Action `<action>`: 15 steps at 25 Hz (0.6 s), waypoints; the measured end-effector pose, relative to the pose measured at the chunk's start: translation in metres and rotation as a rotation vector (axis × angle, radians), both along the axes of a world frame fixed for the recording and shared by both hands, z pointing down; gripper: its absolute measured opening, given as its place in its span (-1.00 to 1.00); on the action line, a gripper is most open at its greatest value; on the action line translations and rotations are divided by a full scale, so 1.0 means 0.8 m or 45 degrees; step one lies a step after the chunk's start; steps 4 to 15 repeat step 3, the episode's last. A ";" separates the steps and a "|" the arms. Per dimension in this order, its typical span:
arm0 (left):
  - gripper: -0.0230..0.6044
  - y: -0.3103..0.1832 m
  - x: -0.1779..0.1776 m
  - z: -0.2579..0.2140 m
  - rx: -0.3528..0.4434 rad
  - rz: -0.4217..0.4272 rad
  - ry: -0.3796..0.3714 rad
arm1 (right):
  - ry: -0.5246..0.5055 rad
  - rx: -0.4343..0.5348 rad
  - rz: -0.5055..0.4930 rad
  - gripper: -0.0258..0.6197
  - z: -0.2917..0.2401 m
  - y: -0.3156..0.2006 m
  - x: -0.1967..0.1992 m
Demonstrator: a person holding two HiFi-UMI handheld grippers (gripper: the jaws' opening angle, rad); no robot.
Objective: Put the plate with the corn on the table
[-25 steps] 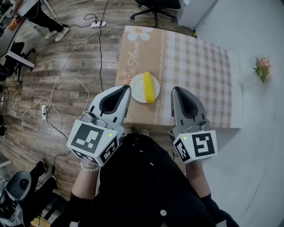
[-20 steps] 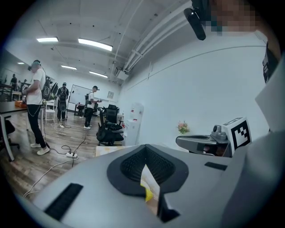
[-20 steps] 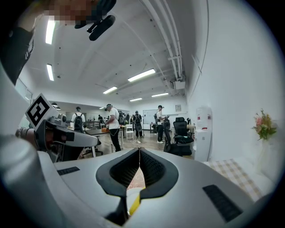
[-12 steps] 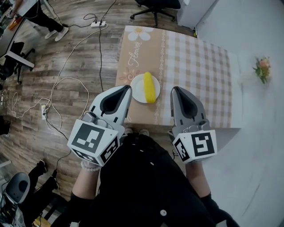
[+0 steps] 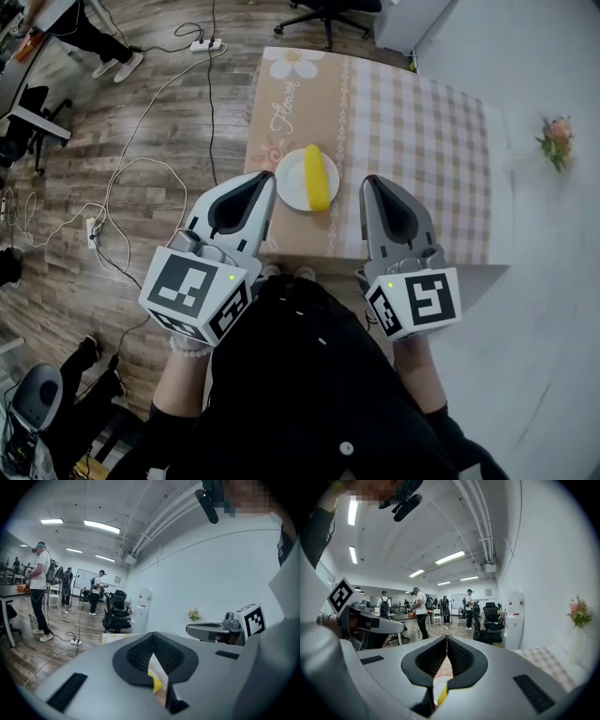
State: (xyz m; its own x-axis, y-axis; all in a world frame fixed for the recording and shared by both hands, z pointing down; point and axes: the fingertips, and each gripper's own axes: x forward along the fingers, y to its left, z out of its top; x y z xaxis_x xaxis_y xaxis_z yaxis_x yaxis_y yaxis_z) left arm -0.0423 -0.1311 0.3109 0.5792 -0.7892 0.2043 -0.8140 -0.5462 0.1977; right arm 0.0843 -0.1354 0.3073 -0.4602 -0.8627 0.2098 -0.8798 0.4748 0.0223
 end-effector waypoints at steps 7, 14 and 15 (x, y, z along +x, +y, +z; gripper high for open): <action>-0.88 0.002 -0.001 0.001 -0.005 0.007 0.005 | 0.003 -0.004 -0.001 -0.79 0.001 0.002 -0.001; -0.88 0.002 -0.001 0.001 -0.005 0.007 0.005 | 0.003 -0.004 -0.001 -0.79 0.001 0.002 -0.001; -0.88 0.002 -0.001 0.001 -0.005 0.007 0.005 | 0.003 -0.004 -0.001 -0.79 0.001 0.002 -0.001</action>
